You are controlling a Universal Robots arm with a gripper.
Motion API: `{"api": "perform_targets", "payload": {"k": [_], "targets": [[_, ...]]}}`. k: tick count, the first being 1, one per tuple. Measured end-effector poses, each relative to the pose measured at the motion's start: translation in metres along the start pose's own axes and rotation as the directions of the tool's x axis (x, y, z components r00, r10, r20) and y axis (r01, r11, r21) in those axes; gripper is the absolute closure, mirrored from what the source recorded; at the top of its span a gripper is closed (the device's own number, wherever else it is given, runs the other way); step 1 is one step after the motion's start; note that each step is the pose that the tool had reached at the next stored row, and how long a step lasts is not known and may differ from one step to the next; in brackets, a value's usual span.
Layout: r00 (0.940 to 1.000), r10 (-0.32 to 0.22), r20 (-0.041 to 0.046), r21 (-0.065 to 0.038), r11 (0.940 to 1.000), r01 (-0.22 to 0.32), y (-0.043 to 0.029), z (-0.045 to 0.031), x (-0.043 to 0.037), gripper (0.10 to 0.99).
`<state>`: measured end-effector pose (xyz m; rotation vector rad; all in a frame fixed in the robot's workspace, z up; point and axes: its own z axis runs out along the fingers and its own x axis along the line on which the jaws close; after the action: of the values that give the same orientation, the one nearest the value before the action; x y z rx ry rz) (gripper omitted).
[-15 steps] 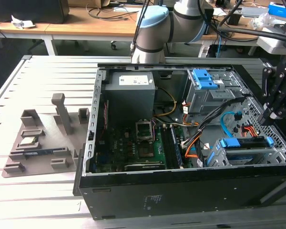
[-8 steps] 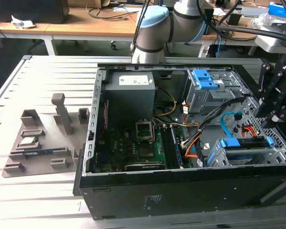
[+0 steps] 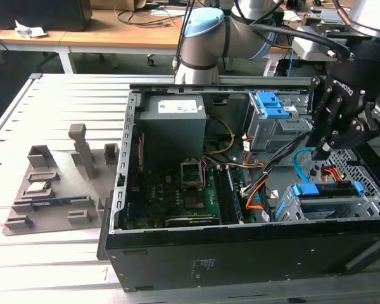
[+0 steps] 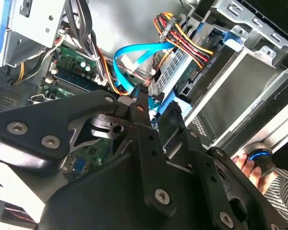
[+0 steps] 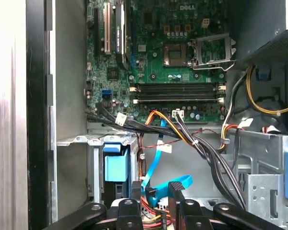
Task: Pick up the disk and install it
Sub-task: 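Insert the second disk wire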
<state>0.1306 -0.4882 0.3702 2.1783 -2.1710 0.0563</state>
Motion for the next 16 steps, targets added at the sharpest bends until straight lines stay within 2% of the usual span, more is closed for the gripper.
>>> {"api": "perform_targets", "payload": {"k": [5, 8, 11, 13, 14, 15, 16], "targets": [[1.0000, -0.002, -0.0010, 0.000, 1.0000, 0.002, 0.0005, 0.0001, 0.0003, 0.741], [1.0000, -0.002, -0.0010, 0.000, 1.0000, 0.002, 0.0007, 0.0001, 0.0003, 0.922], [1.0000, -0.002, -0.0009, 0.000, 1.0000, 0.002, 0.0008, 0.0002, 0.0004, 0.922], [1.0000, -0.002, -0.0093, 0.000, 1.0000, 0.002, 0.0008, 0.0015, 0.0107, 0.922], [1.0000, -0.002, -0.0098, 0.000, 1.0000, 0.002, -0.0003, 0.0044, 0.0171, 0.922], [1.0000, -0.002, -0.0099, 0.000, 1.0000, 0.002, -0.0055, 0.0096, 0.0219, 0.922], [0.9999, -0.002, -0.0109, 0.000, 1.0000, 0.002, -0.0098, 0.0132, 0.0227, 0.922]]}}
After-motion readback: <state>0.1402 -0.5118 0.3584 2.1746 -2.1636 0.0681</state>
